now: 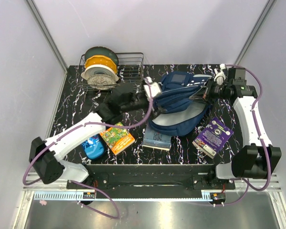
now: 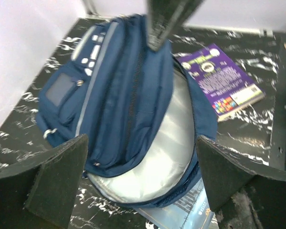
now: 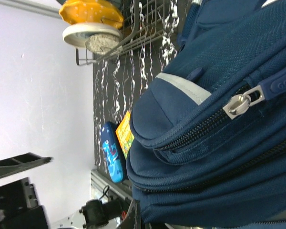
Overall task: Pack the student bag
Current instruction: Unzip the student bag at the center of the board.
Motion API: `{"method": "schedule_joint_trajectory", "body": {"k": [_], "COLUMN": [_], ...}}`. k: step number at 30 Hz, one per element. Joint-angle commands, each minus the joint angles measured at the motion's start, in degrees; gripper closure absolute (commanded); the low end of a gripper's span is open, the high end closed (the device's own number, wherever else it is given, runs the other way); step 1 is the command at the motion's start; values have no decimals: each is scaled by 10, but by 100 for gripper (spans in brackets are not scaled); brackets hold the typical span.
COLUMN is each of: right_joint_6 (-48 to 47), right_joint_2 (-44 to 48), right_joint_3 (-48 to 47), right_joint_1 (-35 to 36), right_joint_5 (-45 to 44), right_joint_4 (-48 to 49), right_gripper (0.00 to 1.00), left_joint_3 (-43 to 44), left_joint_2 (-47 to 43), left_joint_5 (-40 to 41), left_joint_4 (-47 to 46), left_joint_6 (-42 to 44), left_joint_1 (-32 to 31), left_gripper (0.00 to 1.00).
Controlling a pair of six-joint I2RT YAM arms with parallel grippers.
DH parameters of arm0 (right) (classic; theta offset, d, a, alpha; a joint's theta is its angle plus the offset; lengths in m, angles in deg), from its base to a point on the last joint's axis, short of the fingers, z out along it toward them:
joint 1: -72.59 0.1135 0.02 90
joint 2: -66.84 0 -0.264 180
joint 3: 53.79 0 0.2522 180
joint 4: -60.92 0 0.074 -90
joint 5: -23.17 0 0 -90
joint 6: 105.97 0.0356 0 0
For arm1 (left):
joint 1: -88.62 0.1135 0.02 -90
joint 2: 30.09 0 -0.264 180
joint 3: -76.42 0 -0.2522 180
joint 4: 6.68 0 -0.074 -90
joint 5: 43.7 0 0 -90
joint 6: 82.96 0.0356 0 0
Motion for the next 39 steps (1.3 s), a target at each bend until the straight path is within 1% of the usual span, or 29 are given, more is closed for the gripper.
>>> {"method": "schedule_joint_trajectory", "body": {"k": [1, 2, 4, 6, 10, 14, 16, 17, 18, 20, 21, 23, 24, 26, 27, 29, 30, 32, 33, 34, 35, 36, 37, 39], "right_joint_6": [-20, -23, -24, -24, -8, 16, 23, 28, 28, 26, 24, 18, 18, 13, 8, -3, -8, -17, -17, -17, -24, -25, -28, -39], "right_joint_2": [54, 59, 69, 82, 112, 129, 138, 140, 143, 142, 140, 137, 135, 130, 127, 113, 106, 77, 64, 49, 19, 1, -19, -68], "right_joint_3": [7, 20, 31, 45, 67, 84, 87, 90, 92, 94, 94, 95, 95, 94, 91, 76, 69, 42, 29, -2, -17, -36, -80, -123], "right_joint_1": [6, 6, 6, 6, 6, 6, 6, 6, 6, 6, 7, 6, 6, 6, 6, 6, 6, 6, 6, 6, 6, 6, 6, 6], "right_joint_5": [68, 69, 56, 75, 86, 108, 110, 114, 121, 118, 110, 97, 78, 56, 32, -4, -48, -83, -115, -126, -131, -143, -150, -159], "right_joint_4": [14, 19, 19, 23, 45, 64, 71, 75, 78, 78, 75, 65, 63, 53, 50, 29, 21, 10, 10, 10, 14, 15, 9, -4], "right_gripper": [100, 100, 100, 100, 100, 100, 100, 100, 100, 100, 100, 100, 100, 100, 99, 94, 91, 83, 79, 77, 76, 75, 71, 63], "left_joint_3": [44, 54, 75, 83, 93, 101, 107, 109, 111, 116, 118, 124, 130, 138, 143, 146, 155, 176, 210, 232, 256, 306, 330, 384], "left_joint_2": [59, 70, 94, 113, 138, 153, 158, 161, 162, 161, 161, 160, 160, 160, 158, 154, 154, 159, 166, 173, 195, 209, 222, 258], "left_joint_5": [41, 23, 17, 2, 45, 64, 72, 75, 79, 96, 100, 106, 109, 127, 134, 157, 162, 176, 182, 186, 188, 190, 186, 196], "left_joint_4": [55, 56, 52, 41, 17, 2, 4, 7, 7, 9, 9, 17, 22, 44, 49, 58, 63, 91, 106, 122, 162, 181, 200, 234], "left_joint_6": [125, 124, 112, 105, 110, 115, 116, 114, 111, 101, 96, 97, 98, 102, 104, 108, 109, 97, 90, 80, 60, 45, 30, -13], "left_joint_1": [-64, -67, -74, -79, -90, -98, -104, -105, -107, -108, -108, -108, -109, -109, -108, -109, -108, -108, -109, -108, -108, -109, -109, -108], "left_gripper": [1, 1, 1, 1, 1, 1, 4, 11, 15, 27, 45, 62, 77, 95, 100, 100, 100, 100, 100, 100, 100, 100, 100, 100]}}
